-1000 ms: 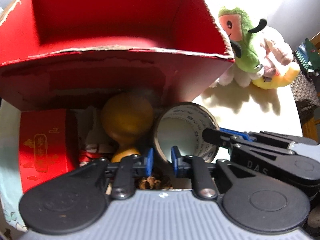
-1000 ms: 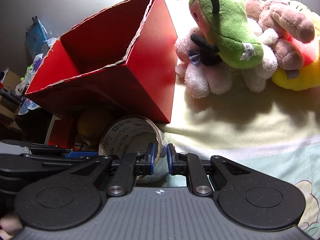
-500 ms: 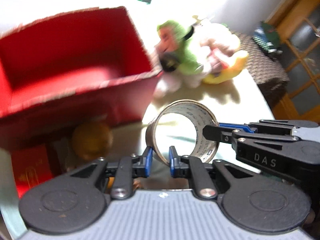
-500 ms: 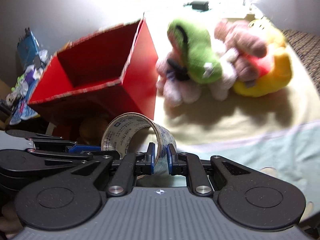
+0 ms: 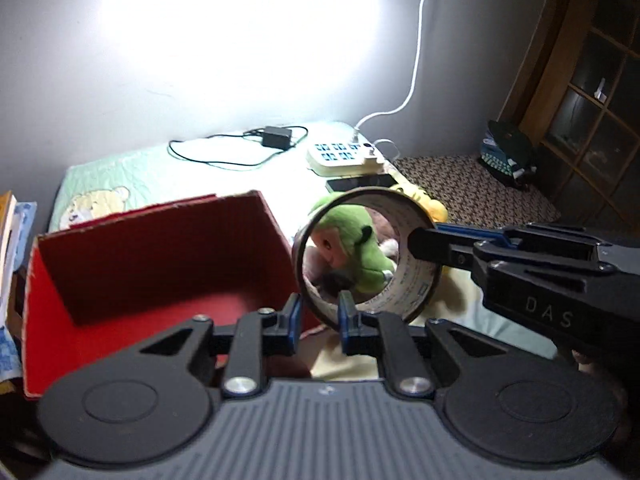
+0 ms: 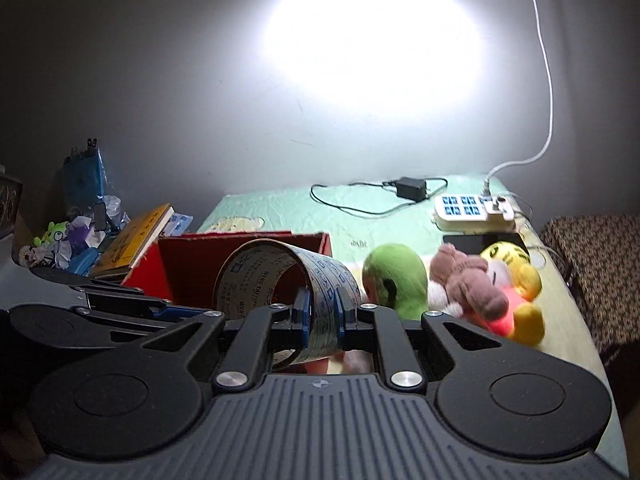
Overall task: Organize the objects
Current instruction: 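Lift the tape roll with the right gripper and carry it over the red box, then lower the tape roll into the red box and open the right gripper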
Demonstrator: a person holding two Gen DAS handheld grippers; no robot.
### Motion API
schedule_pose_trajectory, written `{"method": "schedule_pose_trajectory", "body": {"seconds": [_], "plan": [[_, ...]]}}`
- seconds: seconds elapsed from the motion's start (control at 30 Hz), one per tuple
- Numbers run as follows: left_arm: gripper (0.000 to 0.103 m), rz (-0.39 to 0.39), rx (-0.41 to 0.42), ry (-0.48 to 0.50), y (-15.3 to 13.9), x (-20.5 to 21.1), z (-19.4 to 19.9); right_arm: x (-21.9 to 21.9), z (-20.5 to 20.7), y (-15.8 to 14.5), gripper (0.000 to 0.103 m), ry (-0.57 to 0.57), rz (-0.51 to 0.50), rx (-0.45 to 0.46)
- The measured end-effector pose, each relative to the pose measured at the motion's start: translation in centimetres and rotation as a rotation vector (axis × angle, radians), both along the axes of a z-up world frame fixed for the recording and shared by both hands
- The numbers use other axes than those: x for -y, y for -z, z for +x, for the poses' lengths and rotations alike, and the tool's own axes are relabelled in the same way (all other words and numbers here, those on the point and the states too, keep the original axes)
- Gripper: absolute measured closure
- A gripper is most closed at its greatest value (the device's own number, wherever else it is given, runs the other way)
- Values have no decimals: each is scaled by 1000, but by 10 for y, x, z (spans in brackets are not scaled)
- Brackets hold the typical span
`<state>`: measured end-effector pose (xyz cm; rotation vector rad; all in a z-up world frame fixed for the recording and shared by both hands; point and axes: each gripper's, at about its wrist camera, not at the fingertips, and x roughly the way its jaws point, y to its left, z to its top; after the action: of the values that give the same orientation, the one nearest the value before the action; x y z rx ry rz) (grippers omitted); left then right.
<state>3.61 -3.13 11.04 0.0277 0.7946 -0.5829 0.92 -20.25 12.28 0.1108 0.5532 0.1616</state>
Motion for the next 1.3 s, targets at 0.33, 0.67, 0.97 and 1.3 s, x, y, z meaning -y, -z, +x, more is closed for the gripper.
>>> {"method": "schedule_pose_trajectory", "body": {"seconds": [0.33,0.67,0.97,1.3], "plan": [[92,1,-115,-134,41,-53,87,-43,97,32,90,-100,-48,-125],[92,31,-326,-159,113,-60,150,-71,156,85,90,-128,-155,-348],[90,50,-434,-168,140,-56,173,-75,177,102,95,-129,-199,-439],[89,15,-398,-158,129,-61,171,-60,189,93,90,-104,-95,-450]]}}
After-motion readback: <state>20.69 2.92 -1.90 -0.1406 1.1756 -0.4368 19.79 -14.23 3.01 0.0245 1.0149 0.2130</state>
